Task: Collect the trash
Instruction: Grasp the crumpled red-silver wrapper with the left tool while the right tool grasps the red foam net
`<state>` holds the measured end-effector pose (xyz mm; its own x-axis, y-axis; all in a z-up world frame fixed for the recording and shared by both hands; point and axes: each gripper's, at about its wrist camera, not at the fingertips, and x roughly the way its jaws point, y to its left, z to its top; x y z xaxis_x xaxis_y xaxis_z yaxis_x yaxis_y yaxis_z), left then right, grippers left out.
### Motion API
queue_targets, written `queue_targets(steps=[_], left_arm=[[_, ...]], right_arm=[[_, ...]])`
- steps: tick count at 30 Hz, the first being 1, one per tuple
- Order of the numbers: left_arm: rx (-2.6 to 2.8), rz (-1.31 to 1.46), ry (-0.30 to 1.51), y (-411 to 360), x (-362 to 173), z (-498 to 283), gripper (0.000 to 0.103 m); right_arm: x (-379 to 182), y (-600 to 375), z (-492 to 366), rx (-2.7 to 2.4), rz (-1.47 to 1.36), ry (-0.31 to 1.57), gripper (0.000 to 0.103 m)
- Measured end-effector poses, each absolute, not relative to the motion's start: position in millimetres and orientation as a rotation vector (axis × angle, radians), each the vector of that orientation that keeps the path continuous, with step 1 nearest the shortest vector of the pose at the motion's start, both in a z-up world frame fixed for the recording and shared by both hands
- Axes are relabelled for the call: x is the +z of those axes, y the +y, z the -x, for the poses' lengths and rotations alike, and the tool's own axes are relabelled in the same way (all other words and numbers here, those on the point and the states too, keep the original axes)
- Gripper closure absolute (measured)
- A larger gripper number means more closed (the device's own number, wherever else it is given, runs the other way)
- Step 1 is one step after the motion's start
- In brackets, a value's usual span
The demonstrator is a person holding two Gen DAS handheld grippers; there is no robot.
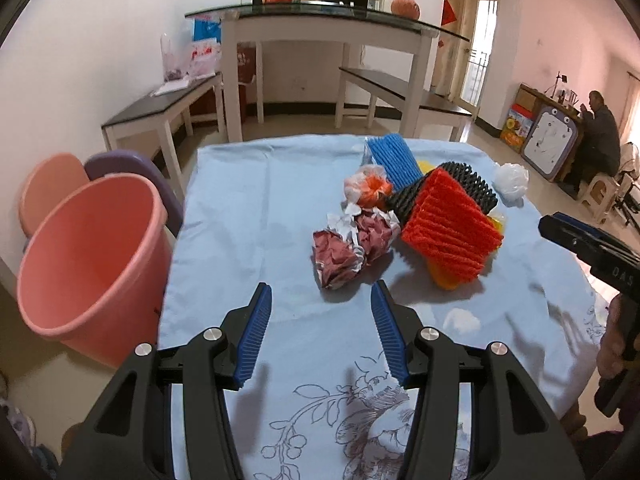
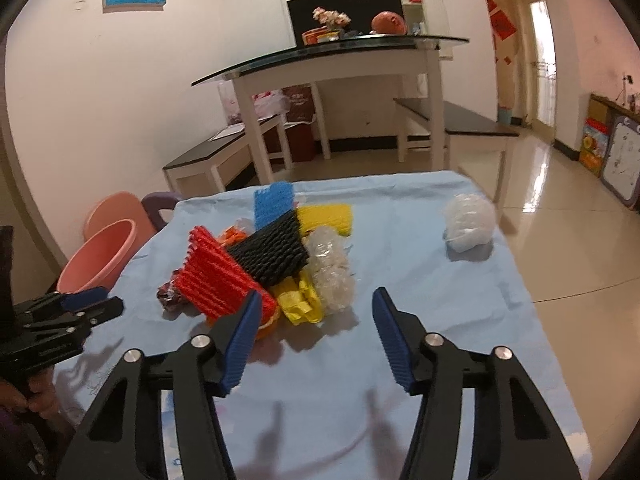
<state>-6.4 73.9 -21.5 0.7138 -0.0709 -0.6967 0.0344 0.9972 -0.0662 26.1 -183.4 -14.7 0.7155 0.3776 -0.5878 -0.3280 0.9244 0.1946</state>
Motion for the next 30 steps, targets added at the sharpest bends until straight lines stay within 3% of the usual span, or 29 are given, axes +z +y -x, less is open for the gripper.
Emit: queue_targets(steps=[17,20,30], left_arm=[[-0.125,-0.058,0.866,52,-51,-58,0.051],[-0.144,-0.042,0.894,53,-57,-64,0.069],[-0.134,0.005,0.873,63,-49,-55,0.078]], right_arm=[[-10,-156,-44,0.581,-0.071,0.712,0.053],[-11,-149,-49,0.603,-0.054,0.723,0.053],[-25,-118,-67,0.650,0.037,0.783,0.053]])
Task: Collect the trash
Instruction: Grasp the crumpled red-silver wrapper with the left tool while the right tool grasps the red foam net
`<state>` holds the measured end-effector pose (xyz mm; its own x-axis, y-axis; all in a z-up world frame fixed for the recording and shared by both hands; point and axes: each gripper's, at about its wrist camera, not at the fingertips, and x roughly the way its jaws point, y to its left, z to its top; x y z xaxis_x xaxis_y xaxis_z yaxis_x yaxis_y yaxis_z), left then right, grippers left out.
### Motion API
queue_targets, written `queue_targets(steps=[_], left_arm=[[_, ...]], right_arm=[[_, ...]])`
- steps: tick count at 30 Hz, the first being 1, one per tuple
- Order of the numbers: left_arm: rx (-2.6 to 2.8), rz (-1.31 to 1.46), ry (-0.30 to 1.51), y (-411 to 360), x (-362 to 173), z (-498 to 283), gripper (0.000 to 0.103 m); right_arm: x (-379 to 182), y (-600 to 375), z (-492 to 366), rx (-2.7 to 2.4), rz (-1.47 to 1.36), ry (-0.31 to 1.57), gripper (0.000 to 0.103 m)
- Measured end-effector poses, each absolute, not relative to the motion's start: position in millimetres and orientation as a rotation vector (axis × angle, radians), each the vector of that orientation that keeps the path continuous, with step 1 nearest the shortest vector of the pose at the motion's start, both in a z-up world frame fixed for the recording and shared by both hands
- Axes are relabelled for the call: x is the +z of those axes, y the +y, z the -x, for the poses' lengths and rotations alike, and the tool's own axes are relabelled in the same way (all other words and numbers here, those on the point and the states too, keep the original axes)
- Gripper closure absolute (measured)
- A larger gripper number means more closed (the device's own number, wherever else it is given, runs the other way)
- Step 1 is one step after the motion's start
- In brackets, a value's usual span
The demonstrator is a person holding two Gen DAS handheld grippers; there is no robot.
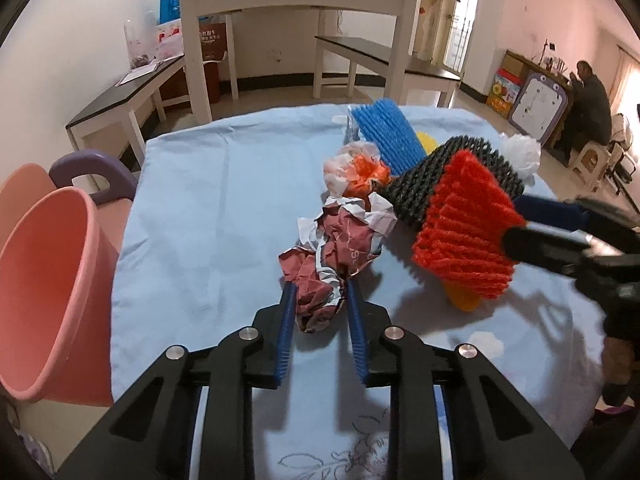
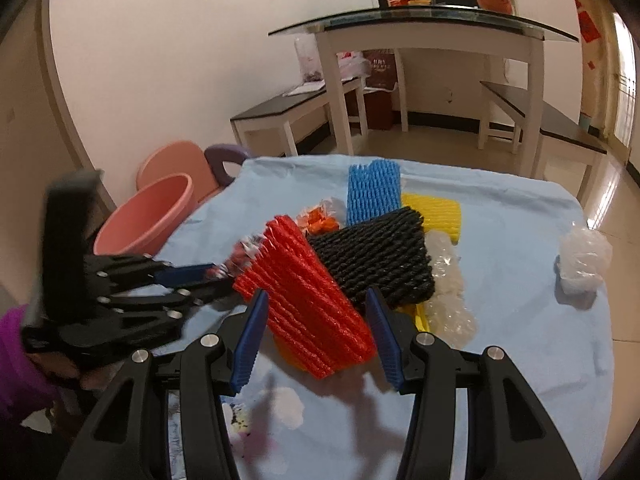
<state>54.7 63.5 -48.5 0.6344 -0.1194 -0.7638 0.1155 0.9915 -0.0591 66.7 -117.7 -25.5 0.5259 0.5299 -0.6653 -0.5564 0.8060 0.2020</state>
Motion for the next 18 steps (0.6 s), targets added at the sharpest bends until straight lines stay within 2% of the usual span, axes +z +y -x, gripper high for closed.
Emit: queue_targets(steps=[3,5,7,8,10,18], left_arm=[[-0.131,0.018,0.855,66,-41,-47,0.078],[-0.127,0.026,0.843,69,-36,-42,0.078],[-0.121,0.036,0.830,72,-31,-36,0.078],[-0.118,0.041,0.826,74,-28,-34,0.078],[-0.111,0.049,0.811,77,-23,-29,0.078],[-0.084,0.084,0.742,95,-3,-12,0.078]], right_arm=[[-33,-117,-73,0.647,0.027,0.816,0.053],[-34,-116,-74,0.646,0.028,0.821,0.057],[-34,-117,-74,0.647,0.030,0.825,0.076],[-34,-117,-74,0.647,0.023,0.826,0.078],[-30,-121,-73,0.656,0.003,0.823,0.089],[-1,-119,-62,0.703,-0.044,0.770,0.091]])
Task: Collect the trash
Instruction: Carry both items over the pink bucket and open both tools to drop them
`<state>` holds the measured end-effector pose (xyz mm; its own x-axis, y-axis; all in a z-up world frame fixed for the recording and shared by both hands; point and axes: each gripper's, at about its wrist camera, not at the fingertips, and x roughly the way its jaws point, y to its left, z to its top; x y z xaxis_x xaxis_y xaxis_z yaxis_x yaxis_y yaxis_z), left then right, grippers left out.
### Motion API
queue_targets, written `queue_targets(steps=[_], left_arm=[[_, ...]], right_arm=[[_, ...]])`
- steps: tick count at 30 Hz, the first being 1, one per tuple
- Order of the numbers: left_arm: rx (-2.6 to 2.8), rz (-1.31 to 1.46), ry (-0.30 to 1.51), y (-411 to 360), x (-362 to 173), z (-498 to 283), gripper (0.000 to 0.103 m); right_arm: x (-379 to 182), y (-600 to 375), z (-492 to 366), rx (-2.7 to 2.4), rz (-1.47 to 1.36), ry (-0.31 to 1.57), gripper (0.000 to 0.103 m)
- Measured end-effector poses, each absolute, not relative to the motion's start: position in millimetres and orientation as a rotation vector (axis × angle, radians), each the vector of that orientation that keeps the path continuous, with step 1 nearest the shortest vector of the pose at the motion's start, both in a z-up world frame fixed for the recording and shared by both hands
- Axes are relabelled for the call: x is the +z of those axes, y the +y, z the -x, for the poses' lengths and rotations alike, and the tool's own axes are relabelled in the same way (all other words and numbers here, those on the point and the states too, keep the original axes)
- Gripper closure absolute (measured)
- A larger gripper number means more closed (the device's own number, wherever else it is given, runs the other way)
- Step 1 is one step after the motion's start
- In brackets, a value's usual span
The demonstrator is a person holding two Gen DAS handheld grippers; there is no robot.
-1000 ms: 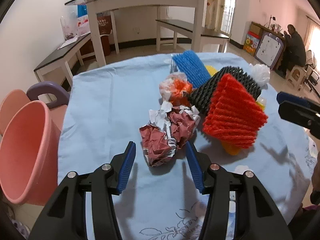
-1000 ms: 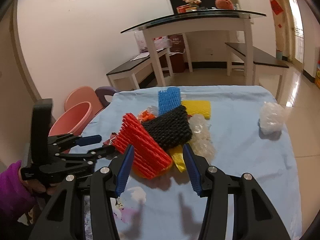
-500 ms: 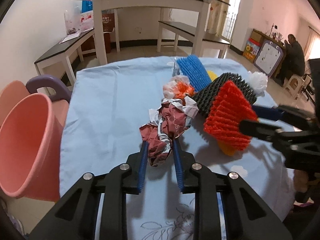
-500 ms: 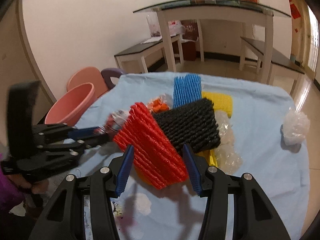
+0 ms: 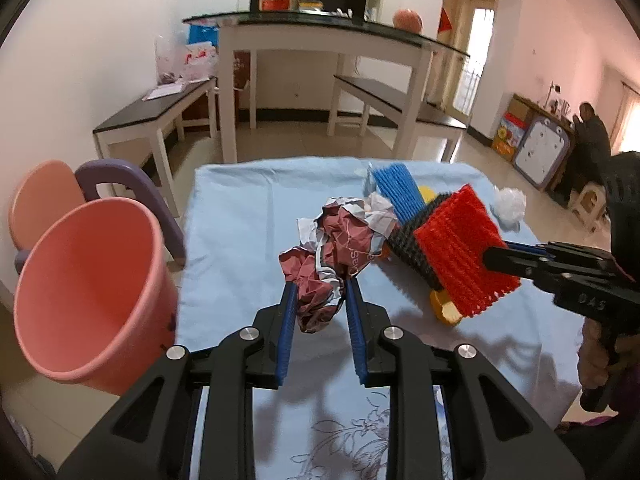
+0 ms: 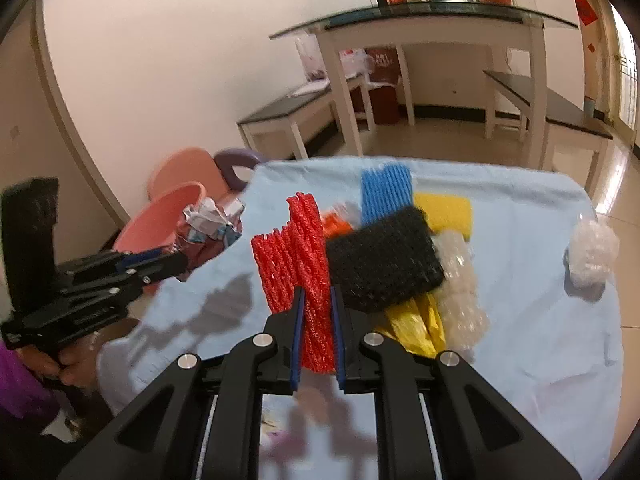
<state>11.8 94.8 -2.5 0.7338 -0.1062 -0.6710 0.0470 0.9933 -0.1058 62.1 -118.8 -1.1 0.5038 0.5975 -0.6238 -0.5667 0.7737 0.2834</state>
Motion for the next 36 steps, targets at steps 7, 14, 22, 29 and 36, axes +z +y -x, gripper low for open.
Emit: queue_targets(steps=[7,14,22,29,36], left_arm=[[0.028,0.105,0.672,131,15,7,0.078],[0.195,0.143,0.639,188,22,26,0.078],[0.311,0.192,0.664,244,1,33,0.078],[0.340,0.235,0.701,268,-16,29,0.078],[0.340,0.253,0.725,279,-21,23,0.071]], right_arm=[[23,-73,-63,0.797,-0.051,0.726,0.091],[33,11,-73,0.915,-0.061,0.744,0.091],[22,89,-87,0.946,-0.066,0.812,0.091],[1,129,-94,0.898,-0.053,0.852,0.091],[-6,143,-98,0.874,-0.052,0.856,0.083]])
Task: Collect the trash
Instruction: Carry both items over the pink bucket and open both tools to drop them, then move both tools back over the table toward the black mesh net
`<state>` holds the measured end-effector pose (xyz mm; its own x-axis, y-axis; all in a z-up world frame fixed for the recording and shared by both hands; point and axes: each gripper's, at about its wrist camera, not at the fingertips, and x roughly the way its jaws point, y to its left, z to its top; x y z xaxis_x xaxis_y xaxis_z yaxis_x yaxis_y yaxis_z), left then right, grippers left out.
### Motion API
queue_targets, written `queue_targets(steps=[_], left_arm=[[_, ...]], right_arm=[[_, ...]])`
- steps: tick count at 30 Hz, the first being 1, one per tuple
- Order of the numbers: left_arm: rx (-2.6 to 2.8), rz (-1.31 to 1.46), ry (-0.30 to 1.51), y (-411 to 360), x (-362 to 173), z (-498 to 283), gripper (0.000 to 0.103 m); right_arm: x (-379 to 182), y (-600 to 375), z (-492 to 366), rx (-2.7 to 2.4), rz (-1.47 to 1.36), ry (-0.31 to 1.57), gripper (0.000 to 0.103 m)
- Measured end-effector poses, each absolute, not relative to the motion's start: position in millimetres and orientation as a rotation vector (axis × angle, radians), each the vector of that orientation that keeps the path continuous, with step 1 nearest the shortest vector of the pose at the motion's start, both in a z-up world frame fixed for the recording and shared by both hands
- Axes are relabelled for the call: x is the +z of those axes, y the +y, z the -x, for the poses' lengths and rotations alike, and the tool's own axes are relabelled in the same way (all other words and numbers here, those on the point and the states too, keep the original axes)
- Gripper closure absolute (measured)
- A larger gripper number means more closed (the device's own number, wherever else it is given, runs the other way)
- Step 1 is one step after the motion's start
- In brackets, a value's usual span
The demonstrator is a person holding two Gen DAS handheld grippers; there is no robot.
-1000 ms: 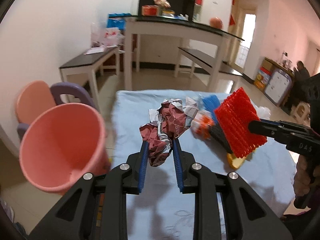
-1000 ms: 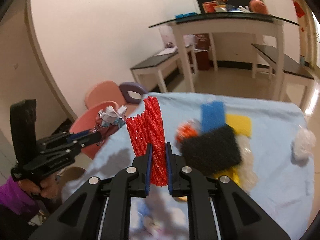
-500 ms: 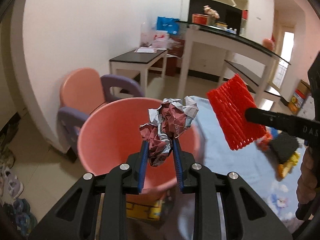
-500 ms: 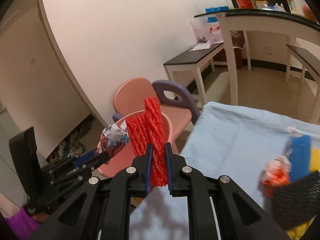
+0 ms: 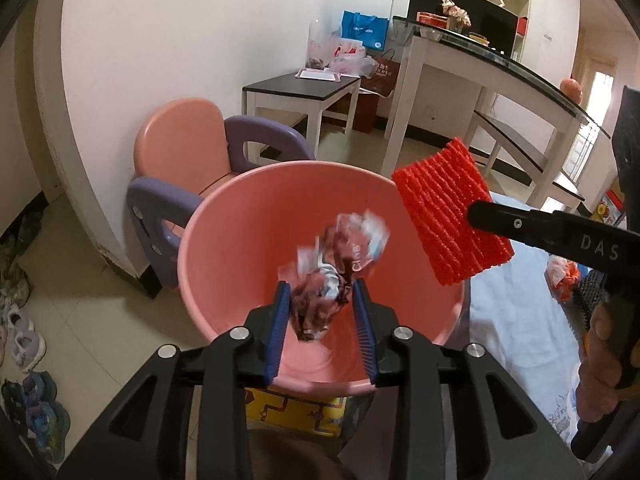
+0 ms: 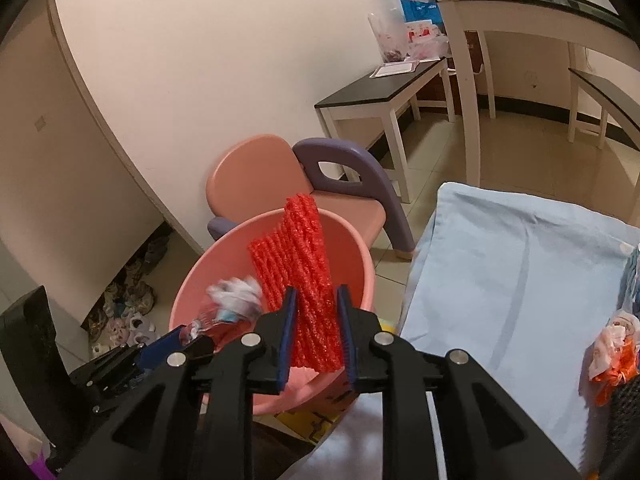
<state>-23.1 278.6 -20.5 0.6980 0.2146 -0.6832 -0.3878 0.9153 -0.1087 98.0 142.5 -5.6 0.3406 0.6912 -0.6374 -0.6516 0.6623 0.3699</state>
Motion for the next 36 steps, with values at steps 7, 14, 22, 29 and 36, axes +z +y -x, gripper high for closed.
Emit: queue_targets(steps=[7,14,22,29,36], left_arm=[[0.320,0.263,0.715,284,-17,22,0.070],[0.271,0.244,0.689,270,-4,26,0.070],[0.177,0.222,0.649,230,12,21,0.070],[0.078,0.201,0.644,173,20,5,0.070],[-0.022,0.218,0.690,111,15,-14,0.070]], right_arm=[[2,137,-98,0.860,-0.062,0.843,0.068],[15,117,-85,0.837,-0.043,0.783,0.067],[23,65,-56,0.785,-0.015,0.728,0.061],[22,-3,-41,0.666,-0.036,0.714,0.061],[8,-65,-32,0.549,-0.065,0.745,0.060]])
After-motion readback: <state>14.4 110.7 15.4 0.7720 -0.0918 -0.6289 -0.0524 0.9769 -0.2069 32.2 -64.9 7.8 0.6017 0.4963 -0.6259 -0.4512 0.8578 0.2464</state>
